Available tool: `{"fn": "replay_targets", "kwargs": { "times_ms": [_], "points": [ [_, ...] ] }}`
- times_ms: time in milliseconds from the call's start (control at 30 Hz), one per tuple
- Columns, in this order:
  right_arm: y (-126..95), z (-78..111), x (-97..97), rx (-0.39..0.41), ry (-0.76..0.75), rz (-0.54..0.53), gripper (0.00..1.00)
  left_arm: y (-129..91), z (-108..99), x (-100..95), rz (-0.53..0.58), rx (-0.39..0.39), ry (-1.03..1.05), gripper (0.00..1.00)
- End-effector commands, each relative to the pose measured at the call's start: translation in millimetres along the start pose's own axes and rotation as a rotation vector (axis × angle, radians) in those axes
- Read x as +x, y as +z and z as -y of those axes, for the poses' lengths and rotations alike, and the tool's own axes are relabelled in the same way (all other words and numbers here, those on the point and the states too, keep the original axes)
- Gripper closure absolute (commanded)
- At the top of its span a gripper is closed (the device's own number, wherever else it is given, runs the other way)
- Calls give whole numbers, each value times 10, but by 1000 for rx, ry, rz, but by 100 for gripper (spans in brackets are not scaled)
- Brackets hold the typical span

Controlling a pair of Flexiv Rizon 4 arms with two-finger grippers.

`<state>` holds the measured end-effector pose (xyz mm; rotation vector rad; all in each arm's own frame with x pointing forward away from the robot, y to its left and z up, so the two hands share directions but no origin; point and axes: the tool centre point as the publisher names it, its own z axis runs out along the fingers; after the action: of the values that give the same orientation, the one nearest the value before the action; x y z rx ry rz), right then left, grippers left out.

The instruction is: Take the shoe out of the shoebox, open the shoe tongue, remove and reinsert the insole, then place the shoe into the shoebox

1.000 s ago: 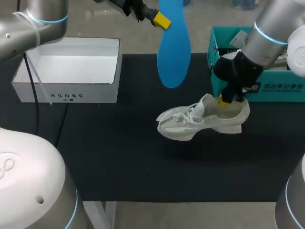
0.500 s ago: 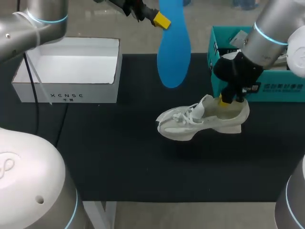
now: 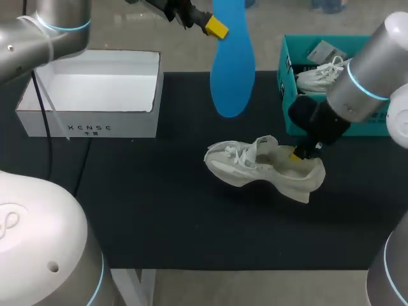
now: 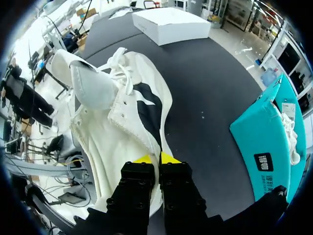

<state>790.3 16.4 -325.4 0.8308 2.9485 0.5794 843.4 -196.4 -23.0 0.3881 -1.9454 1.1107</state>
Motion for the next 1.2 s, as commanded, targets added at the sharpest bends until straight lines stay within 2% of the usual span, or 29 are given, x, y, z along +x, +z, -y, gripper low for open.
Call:
{"fn": "replay_targets", "kwargs": {
  "times_ms": [33, 300, 367, 1067, 1200],
  "points": [
    [20, 140, 157, -269, 487, 277, 100, 5, -7, -1, 1, 2, 1, 100],
    [-30, 223, 199, -300, 596, 239, 100, 5, -7, -1, 1, 2, 1, 100],
    [-26, 225, 195, -290, 595, 201, 100, 5, -7, -1, 1, 2, 1, 100],
    [-21, 223, 195, -291, 588, 200, 100, 5, -7, -1, 1, 2, 1, 100],
    [-16, 178, 129, -298, 756, 247, 100, 5, -7, -1, 1, 2, 1, 100]
  ]
}}
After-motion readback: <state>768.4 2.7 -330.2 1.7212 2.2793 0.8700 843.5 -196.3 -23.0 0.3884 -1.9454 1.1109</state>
